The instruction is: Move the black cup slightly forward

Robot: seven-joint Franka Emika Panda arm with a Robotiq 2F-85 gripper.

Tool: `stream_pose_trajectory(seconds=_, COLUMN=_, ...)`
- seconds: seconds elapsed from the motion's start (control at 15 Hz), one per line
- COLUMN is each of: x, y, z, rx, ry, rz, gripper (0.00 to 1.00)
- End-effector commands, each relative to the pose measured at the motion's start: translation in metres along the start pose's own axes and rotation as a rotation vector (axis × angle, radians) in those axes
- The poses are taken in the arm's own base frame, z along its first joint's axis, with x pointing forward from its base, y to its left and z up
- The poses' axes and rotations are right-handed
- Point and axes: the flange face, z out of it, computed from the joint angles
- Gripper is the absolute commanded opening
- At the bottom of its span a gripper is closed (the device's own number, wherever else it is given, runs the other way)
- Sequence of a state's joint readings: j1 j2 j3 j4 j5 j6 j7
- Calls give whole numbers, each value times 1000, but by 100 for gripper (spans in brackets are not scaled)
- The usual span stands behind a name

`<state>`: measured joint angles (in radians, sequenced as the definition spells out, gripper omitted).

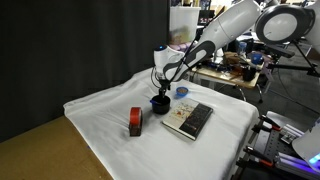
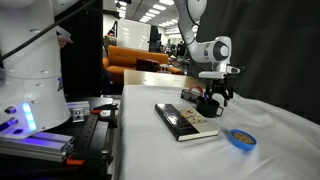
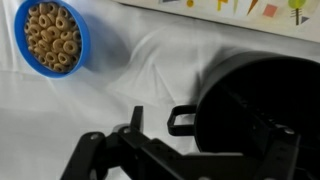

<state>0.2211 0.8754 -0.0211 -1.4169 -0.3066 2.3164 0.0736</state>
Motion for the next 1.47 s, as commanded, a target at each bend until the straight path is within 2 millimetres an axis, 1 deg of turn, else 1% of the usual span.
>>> stream_pose_trajectory(seconds=0.0, x=-6, y=-2, z=-1, rx=2, ry=-16, rz=7, gripper=100)
stream_pose_trajectory(seconds=0.47, x=-8, y=-5, z=0, rx=6, ry=-23, rz=9, gripper=100)
stream_pose_trajectory(seconds=0.53, x=-3, y=-5, z=5, rx=3, ry=-14, rz=-4, gripper=100)
stream_pose_trajectory(seconds=1.13, x=-3, y=-6, z=5, rx=4, ry=-14, rz=-3, gripper=100)
stream_pose_trajectory(seconds=1.2, x=-3, y=-6, z=5, rx=4, ry=-14, rz=-3, gripper=75)
stream_pose_trajectory(seconds=1.27, x=-3, y=-6, z=5, rx=-1, ry=-15, rz=-2, gripper=74)
stream_pose_trajectory(seconds=1.4, x=-4, y=-6, z=6, rx=5, ry=-19, rz=0, gripper=60)
